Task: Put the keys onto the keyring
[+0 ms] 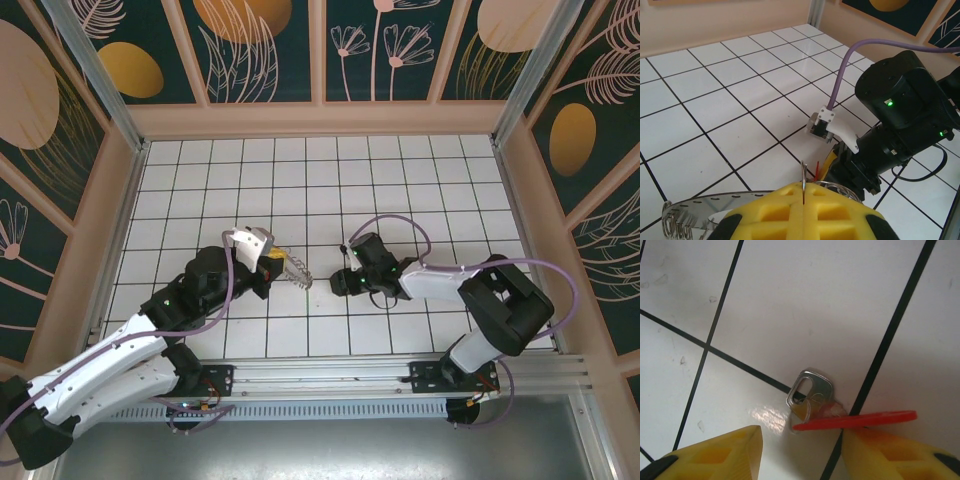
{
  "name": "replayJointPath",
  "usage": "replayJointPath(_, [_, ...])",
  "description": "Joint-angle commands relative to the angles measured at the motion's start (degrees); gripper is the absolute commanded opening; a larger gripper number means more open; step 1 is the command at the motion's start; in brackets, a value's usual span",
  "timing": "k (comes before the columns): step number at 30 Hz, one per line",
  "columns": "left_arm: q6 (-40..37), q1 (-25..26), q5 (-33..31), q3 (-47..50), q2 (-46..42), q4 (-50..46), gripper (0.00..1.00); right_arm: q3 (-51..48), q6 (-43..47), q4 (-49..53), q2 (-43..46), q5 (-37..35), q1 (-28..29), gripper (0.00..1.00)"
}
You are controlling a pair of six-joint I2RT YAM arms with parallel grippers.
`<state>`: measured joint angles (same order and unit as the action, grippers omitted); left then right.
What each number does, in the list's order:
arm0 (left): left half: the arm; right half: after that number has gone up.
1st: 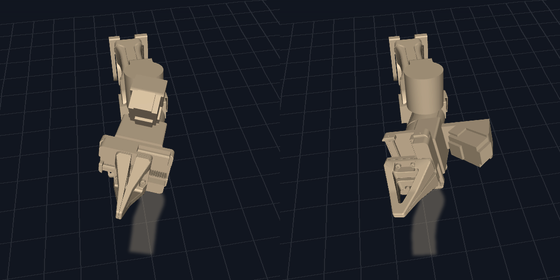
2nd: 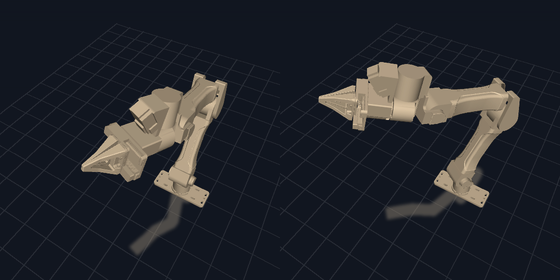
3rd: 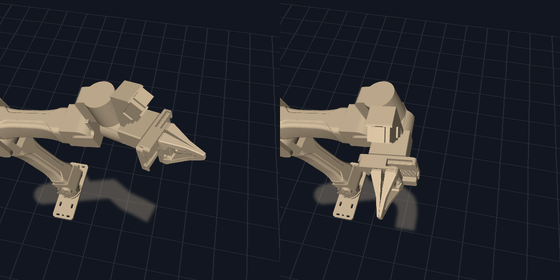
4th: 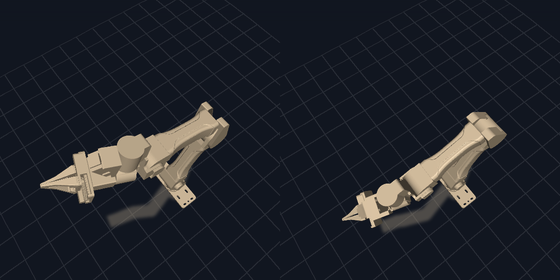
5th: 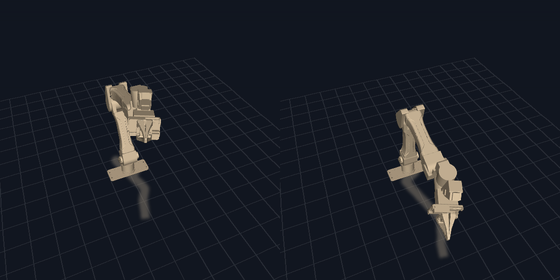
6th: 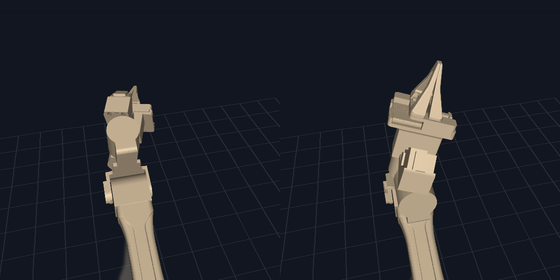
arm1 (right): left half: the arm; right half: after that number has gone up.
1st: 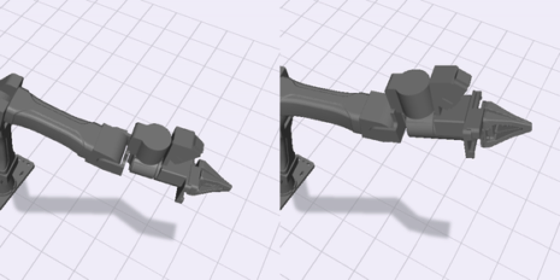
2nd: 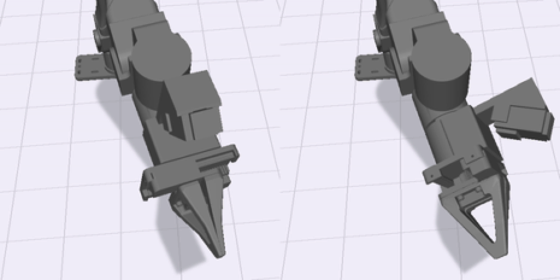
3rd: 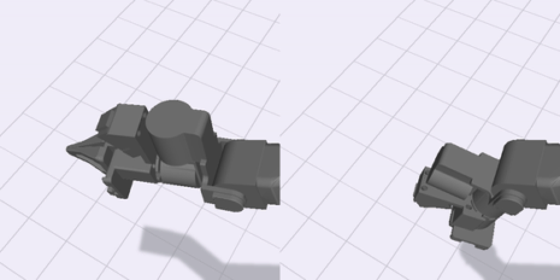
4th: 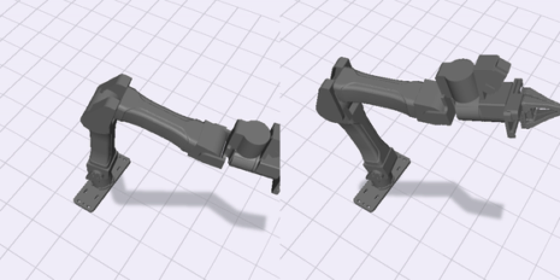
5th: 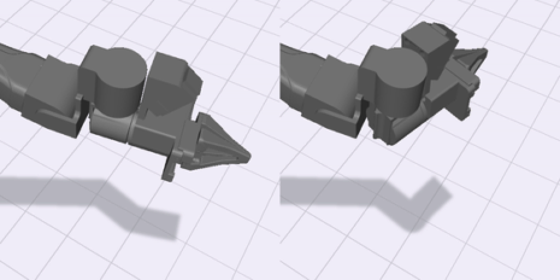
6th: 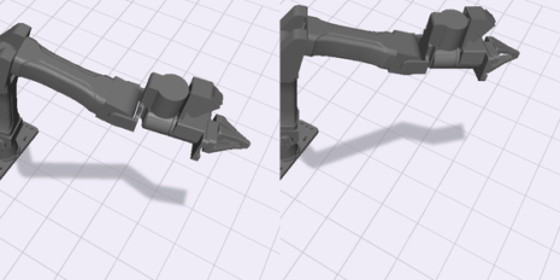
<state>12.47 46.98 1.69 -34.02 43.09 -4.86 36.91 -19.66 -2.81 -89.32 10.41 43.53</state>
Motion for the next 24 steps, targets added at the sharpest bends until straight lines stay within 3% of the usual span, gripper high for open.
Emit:
replayJointPath(1, [-0.18, -0.39, 0.58, 0.01, -0.76, 3.46, 0.0, 1.74, 0.76, -1.23, -3.95, -6.62, 0.32, 0.46])
replayJointPath(13, [-0.24, -0.32, -0.28, -0.08, -0.46, 3.2, 0.0, 1.95, 1.64, 1.03, -5.1, -11.03, 1.39, 0.27])
replayJointPath(20, [-0.16, -0.35, -0.44, -0.05, -0.64, 3.11, 0.0, -0.45, 1.51, 1.41, -1.92, -12.78, 0.71, 0.08])
replayJointPath(24, [-0.16, -0.38, -0.34, 0.0, -0.82, 3.1, 0.0, -1.79, 1.61, 2.24, 0.61, -12.95, -0.01, 0.04])
